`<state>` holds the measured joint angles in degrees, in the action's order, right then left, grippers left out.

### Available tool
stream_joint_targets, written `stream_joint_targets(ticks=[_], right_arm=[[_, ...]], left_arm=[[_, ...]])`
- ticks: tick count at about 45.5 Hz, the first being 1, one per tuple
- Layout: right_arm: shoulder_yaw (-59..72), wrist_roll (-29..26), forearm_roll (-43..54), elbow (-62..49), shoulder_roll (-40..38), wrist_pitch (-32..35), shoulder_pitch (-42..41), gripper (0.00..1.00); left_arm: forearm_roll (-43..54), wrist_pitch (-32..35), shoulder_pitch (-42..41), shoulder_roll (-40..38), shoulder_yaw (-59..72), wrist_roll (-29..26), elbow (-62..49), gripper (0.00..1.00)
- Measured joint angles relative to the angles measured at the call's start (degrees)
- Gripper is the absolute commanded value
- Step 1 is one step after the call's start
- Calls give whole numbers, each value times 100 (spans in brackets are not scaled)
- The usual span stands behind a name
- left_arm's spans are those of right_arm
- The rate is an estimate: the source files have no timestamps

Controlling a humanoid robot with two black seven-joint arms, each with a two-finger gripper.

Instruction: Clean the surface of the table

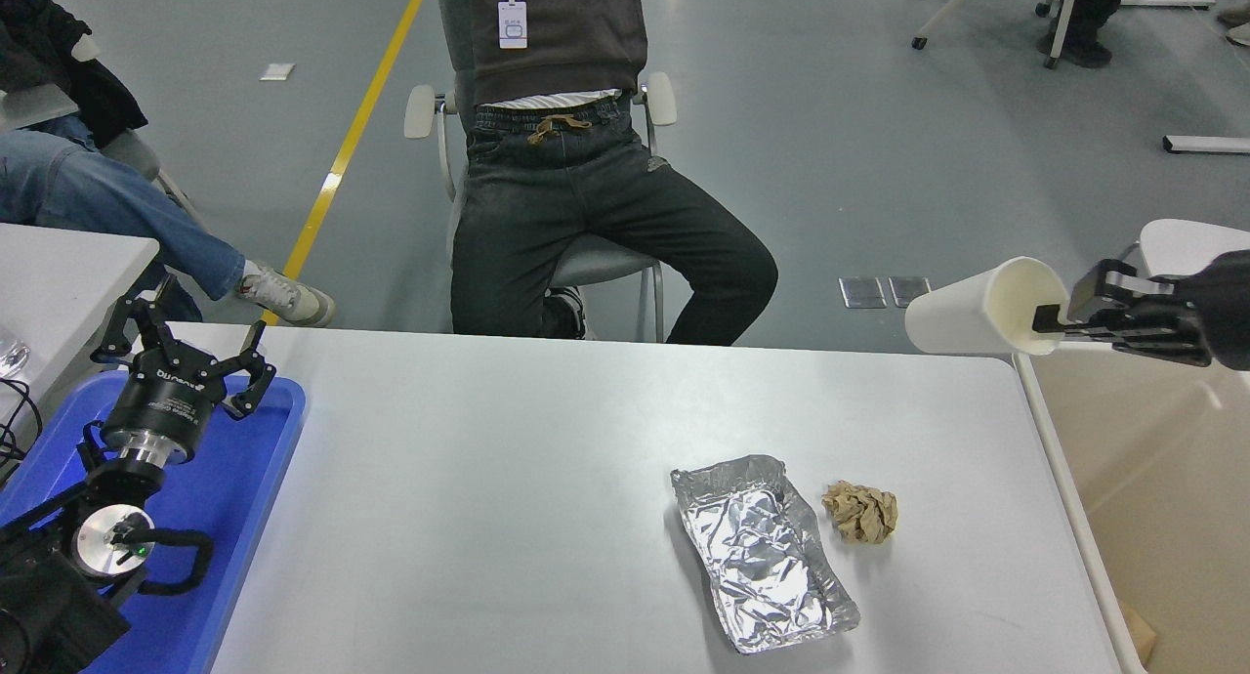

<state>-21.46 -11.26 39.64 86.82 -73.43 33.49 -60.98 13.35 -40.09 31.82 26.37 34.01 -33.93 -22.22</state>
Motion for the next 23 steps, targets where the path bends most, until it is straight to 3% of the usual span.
stream_joint_targets(ticks=[23], right_arm=[[34,374,3,-1711,388,20,668,0]], left_arm=[[1,1,0,0,0,0,2,100]])
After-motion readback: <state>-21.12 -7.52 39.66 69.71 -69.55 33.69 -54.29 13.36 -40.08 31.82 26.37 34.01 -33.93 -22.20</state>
